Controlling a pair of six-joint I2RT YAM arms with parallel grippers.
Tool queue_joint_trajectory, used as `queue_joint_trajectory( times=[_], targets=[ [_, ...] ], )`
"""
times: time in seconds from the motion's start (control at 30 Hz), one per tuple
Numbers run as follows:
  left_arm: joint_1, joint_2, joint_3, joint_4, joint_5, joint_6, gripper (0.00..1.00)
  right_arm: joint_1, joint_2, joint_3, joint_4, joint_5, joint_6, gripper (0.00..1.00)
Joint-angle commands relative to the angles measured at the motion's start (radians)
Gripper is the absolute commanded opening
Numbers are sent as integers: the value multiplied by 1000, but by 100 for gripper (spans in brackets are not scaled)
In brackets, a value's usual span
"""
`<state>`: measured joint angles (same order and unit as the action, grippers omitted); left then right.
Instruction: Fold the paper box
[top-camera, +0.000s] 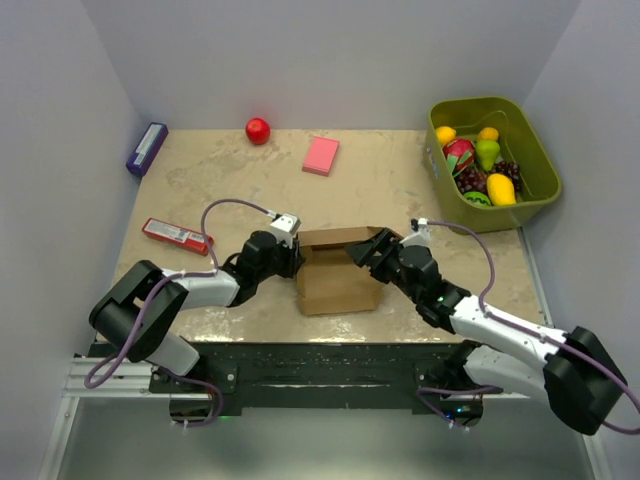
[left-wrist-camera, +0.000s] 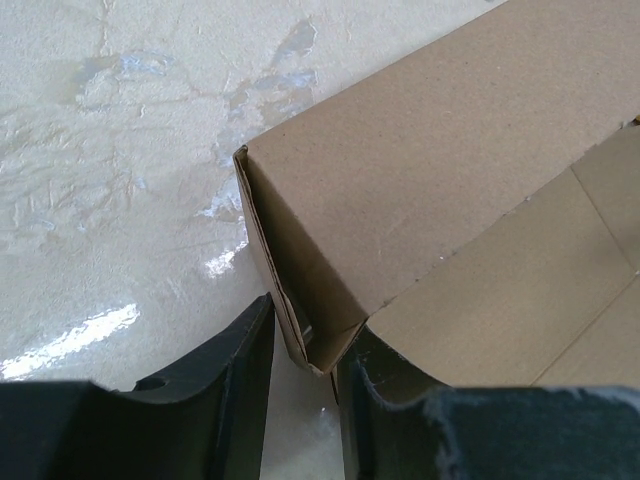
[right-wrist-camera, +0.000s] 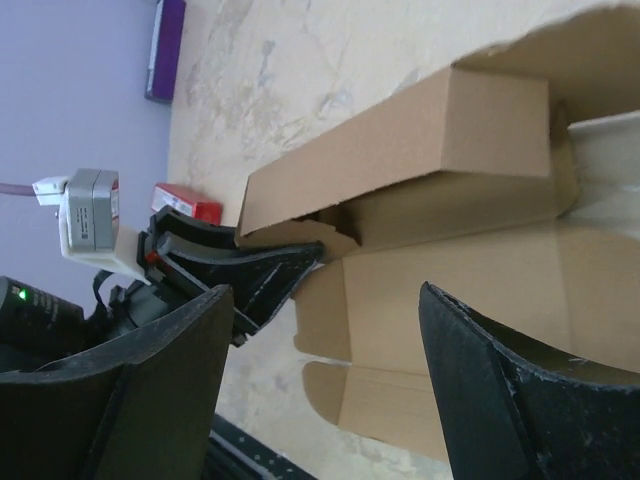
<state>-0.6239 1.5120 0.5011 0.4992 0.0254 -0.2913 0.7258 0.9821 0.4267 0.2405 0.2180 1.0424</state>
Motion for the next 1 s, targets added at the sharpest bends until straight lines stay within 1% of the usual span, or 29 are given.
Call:
queue_joint_trajectory(
  times=[0.0,0.1,0.2,0.3,0.4,0.47,0.6,0.7,0.87,0.97],
  targets=[
    [-7,-29,-3,25,-48,29,0,3,82,-17,269,-62,229,77],
    [-13,-27,-3,35,-48,34,0,4,156,-25,350,-42,265,76],
    [-16,-29,-6,38,-51,43,0,3,222,-29,396,-6,280,75],
    [-20,-32,-7,38,-48,55,0,1,280,-19,448,14,291,70],
    [-22,-32,-15,52,-45,64,0,1,342,3,468,40,292,67],
    [-22,-30,-16,58,-41,69,0,1,372,4,499,61,303,63],
    [-23,-19,-19,65,-36,72,0,1,452,14,546,115,312,60],
    [-28,-15,-21,73,-35,78,0,1,503,4,623,133,327,58],
    [-33,-10,-22,73,-30,95,0,1,556,18,680,176,334,57],
    [-36,-6,-24,78,-32,109,0,-3,581,24,694,208,338,52]
  ],
)
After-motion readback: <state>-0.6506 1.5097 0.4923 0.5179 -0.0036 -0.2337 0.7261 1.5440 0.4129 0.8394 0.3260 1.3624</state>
